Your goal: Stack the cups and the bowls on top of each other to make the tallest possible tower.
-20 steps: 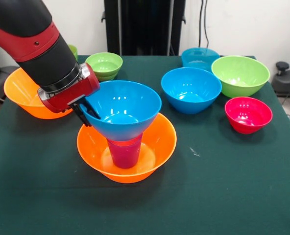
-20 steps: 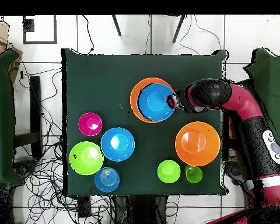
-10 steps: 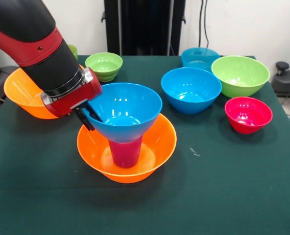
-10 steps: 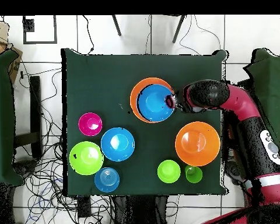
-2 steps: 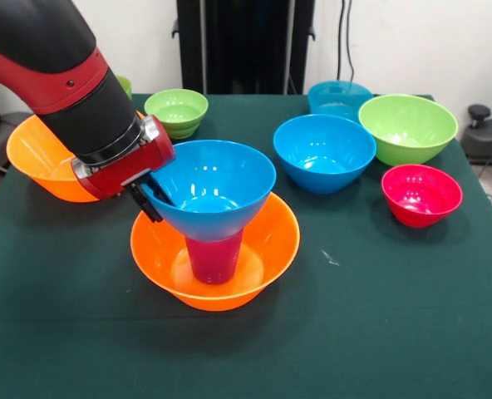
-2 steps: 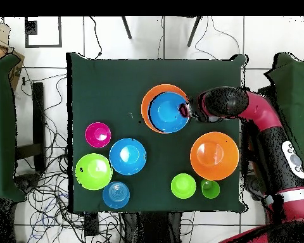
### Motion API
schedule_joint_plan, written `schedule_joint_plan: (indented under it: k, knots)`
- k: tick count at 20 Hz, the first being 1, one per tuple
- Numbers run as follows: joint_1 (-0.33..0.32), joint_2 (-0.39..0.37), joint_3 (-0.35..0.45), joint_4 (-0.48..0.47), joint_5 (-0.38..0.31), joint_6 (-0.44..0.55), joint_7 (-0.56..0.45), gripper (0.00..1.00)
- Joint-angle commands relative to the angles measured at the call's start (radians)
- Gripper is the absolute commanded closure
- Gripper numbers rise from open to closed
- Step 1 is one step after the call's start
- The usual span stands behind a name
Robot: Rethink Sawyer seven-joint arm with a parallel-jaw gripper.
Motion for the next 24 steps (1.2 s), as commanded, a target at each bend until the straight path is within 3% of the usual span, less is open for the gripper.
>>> schedule_joint_plan:
  k: [1,24]
  knots:
    - [0.033,0.037,-0.041,0.005,-0.086,-0.078,-0.212,1.00]
    - [0.042,0.034,-0.048,0.003,-0.095,-0.081,-0.203,1.00]
